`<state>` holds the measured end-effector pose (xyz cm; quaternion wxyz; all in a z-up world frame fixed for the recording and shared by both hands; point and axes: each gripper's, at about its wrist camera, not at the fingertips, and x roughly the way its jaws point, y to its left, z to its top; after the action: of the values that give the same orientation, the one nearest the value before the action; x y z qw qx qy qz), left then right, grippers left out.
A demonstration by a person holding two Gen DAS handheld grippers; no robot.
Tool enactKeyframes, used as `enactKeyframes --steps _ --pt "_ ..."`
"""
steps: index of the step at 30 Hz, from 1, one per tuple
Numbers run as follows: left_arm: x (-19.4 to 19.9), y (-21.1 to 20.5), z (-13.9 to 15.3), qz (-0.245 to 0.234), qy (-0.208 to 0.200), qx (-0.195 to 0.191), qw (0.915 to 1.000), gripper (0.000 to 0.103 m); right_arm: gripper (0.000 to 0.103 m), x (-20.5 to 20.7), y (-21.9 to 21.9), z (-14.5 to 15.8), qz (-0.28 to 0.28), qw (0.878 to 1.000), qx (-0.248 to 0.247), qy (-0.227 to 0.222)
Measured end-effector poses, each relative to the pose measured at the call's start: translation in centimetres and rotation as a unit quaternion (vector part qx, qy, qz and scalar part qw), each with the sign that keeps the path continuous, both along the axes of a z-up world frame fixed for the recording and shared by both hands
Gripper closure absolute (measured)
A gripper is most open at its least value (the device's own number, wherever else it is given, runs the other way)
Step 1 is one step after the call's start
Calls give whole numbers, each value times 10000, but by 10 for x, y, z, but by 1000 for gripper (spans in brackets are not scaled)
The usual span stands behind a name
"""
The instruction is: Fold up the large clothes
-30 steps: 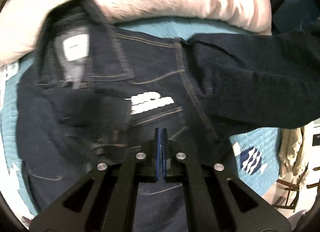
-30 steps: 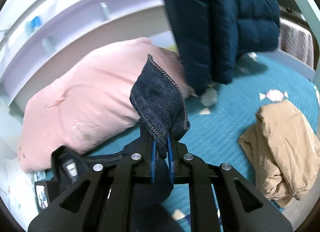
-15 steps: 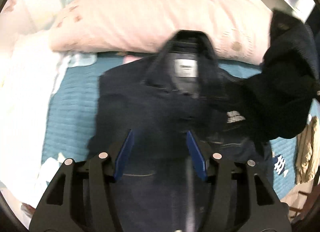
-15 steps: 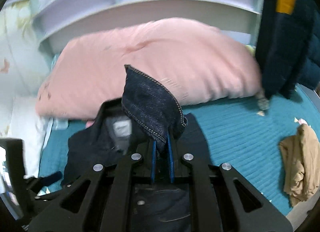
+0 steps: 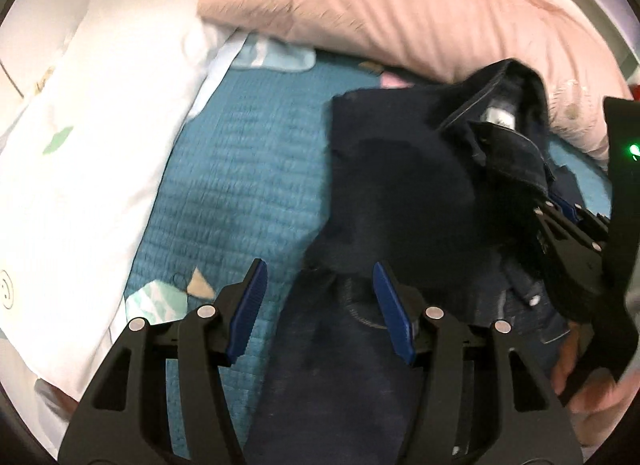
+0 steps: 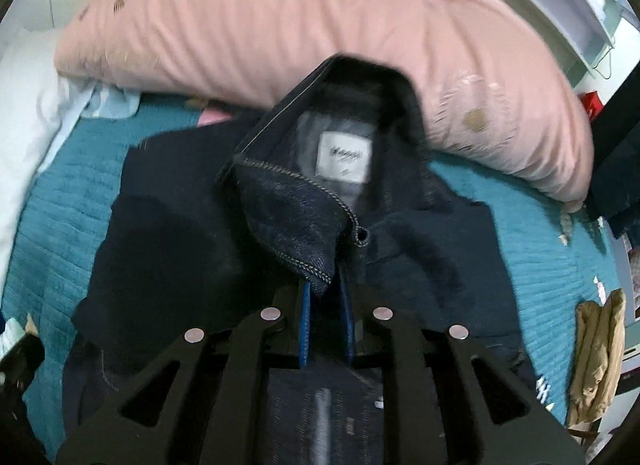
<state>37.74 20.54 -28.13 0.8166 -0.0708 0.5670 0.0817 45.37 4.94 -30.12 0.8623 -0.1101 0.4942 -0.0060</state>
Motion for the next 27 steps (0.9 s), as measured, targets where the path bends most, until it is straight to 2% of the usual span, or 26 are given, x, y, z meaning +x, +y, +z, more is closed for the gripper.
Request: enactKeyframes --steps 3,8,9,10,12,14,17,21,23,25,26,27 --pt "-1 6 -10 75 131 -53 9999 46 85 0 6 -8 57 9999 -94 35" --pt "-2 4 -10 91 138 -123 9998 43 80 3 -13 -1 57 9976 625 303" --pt "-2 1 -10 63 117 -111 9999 43 73 4 -17 2 79 9961 799 377" --pt "-2 -2 -8 29 99 -86 9999 43 48 3 -19 4 112 9942 980 425" --pt "-1 -6 -4 2 82 -62 9999 43 21 -4 -29 16 296 9803 1908 403" --pt "-1 -11 0 -10 68 -45 10000 43 21 -11 -39 30 204 9738 2257 175" --pt "0 -17 7 -30 32 -19 10000 43 21 -13 -48 45 254 9740 2252 55" --pt "6 -33 18 -157 -106 -57 9998 43 21 -15 -74 61 51 9837 1757 -374" --pt "12 -44 20 -241 -138 -107 9996 43 24 -11 -90 62 -93 9886 1410 -515" --pt "21 -58 19 -350 -174 -191 9991 43 52 -4 -110 56 -321 9935 1007 -428" --pt "25 -63 18 -398 -186 -244 9987 43 60 2 -123 49 -449 9940 962 -278" --pt "30 -69 16 -446 -186 -306 9984 43 76 7 -133 42 -543 9933 1011 -141"
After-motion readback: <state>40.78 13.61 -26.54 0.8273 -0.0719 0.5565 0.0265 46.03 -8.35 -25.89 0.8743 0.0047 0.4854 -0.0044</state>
